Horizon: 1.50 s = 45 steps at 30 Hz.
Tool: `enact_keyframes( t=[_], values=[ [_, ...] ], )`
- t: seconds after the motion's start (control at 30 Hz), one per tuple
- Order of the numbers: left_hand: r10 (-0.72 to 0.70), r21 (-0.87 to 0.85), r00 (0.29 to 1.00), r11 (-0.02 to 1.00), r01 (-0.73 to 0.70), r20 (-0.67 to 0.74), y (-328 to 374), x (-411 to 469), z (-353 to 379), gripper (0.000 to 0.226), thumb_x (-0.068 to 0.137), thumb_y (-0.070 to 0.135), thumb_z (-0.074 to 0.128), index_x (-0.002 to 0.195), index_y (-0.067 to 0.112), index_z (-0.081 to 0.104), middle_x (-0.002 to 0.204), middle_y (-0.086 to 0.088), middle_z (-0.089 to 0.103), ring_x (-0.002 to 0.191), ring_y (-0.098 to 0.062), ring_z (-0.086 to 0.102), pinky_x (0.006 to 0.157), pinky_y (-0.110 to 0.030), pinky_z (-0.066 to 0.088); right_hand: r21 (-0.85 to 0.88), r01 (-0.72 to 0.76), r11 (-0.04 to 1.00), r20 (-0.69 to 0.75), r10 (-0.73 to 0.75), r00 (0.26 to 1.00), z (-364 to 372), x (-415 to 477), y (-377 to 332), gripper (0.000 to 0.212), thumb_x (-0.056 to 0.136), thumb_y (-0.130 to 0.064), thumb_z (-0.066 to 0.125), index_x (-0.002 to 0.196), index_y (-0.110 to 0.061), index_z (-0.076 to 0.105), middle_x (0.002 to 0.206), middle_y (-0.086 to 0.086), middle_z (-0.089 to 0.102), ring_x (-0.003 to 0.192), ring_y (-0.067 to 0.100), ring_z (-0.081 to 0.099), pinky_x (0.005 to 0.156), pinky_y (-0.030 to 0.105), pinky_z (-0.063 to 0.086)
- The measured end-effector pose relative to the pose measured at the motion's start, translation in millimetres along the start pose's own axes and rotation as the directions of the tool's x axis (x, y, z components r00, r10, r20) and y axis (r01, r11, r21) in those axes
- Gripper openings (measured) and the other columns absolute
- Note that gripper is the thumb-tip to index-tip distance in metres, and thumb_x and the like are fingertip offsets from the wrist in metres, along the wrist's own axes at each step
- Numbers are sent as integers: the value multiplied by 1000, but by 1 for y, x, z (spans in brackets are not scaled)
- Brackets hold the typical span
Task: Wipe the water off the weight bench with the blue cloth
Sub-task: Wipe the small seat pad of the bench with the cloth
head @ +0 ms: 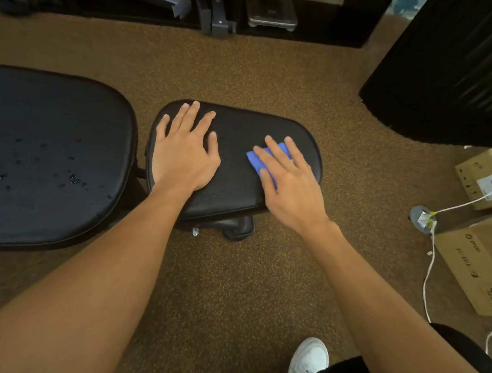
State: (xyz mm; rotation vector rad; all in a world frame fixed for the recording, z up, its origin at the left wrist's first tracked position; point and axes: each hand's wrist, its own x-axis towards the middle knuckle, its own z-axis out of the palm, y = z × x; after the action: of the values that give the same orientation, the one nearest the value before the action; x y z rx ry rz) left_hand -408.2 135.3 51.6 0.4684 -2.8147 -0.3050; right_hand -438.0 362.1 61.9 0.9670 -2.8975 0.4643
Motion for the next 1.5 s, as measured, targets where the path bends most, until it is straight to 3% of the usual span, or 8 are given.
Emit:
enact_keyframes(
  t=[0.1, 0.27, 0.47, 0.67, 0.87, 1.1, 1.27, 1.5],
  values=[
    [-7, -10, 1000, 1000, 7, -2, 1, -1, 1, 55, 108, 45, 30, 160, 31, 43, 173, -2, 30, 162, -17, 20, 131, -47, 11, 11, -40, 999, -25, 40, 999, 8, 5, -23, 49, 113, -28, 38, 161, -22, 44, 172, 1, 34, 163, 36, 15, 126, 53, 30],
    [-7, -13, 1000, 1000, 7, 5, 0, -1, -2, 55, 108, 45, 31, 160, 31, 43, 173, -2, 30, 162, -18, 20, 131, -47, 11, -21, 142, 990, 6, -142, 990, 4, -29, -20, 48, 115, -33, 35, 162, -24, 44, 171, -3, 36, 163, 29, 16, 125, 46, 31],
    [-10, -11, 1000, 1000, 10, 6, 0, 0, -1, 56, 107, 45, 31, 160, 31, 43, 173, -1, 30, 161, -17, 20, 131, -47, 12, -16, -82, 997, -63, 81, 995, 10, -3, -20, 49, 113, -32, 35, 159, -20, 46, 170, 2, 38, 161, 37, 20, 123, 54, 35],
    [-7, -16, 1000, 1000, 8, 10, 0, -1, -2, 56, 107, 45, 31, 160, 31, 43, 173, -1, 30, 161, -18, 20, 131, -47, 12, -33, 105, 994, -40, -107, 993, 10, -41, -31, 47, 115, -32, 37, 161, -21, 45, 170, 0, 37, 163, 32, 18, 127, 46, 28],
    [-12, -18, 1000, 1000, 12, 21, 0, -2, -4, 56, 107, 45, 31, 160, 32, 42, 173, 0, 29, 162, -17, 19, 132, -47, 11, -3, -157, 988, -114, 156, 981, 12, -16, -22, 50, 114, -34, 32, 159, -19, 48, 169, 4, 40, 161, 37, 21, 125, 53, 31],
    [-17, -28, 999, 999, 18, 29, 2, -2, -3, 55, 108, 45, 32, 160, 30, 43, 173, -1, 28, 162, -17, 19, 132, -46, 10, 0, 83, 997, -78, -83, 994, 13, -50, -32, 47, 115, -30, 37, 159, -19, 47, 170, 3, 38, 162, 35, 18, 127, 49, 27],
    [-16, -32, 1000, 999, 17, 20, 1, -3, -4, 55, 108, 45, 32, 160, 30, 43, 173, -2, 29, 162, -17, 19, 132, -46, 10, 29, -161, 986, -130, 164, 978, 11, -25, -19, 49, 114, -33, 32, 158, -18, 49, 168, 5, 41, 161, 37, 21, 127, 53, 28],
    [-12, -30, 1000, 999, 12, 18, 1, -2, -3, 55, 107, 45, 33, 159, 31, 44, 173, -2, 30, 161, -18, 20, 131, -47, 12, 104, 15, 994, -15, -14, 1000, 5, -52, -31, 56, 110, -30, 31, 166, -24, 35, 176, -3, 24, 165, 25, 5, 131, 52, 16]
  ],
)
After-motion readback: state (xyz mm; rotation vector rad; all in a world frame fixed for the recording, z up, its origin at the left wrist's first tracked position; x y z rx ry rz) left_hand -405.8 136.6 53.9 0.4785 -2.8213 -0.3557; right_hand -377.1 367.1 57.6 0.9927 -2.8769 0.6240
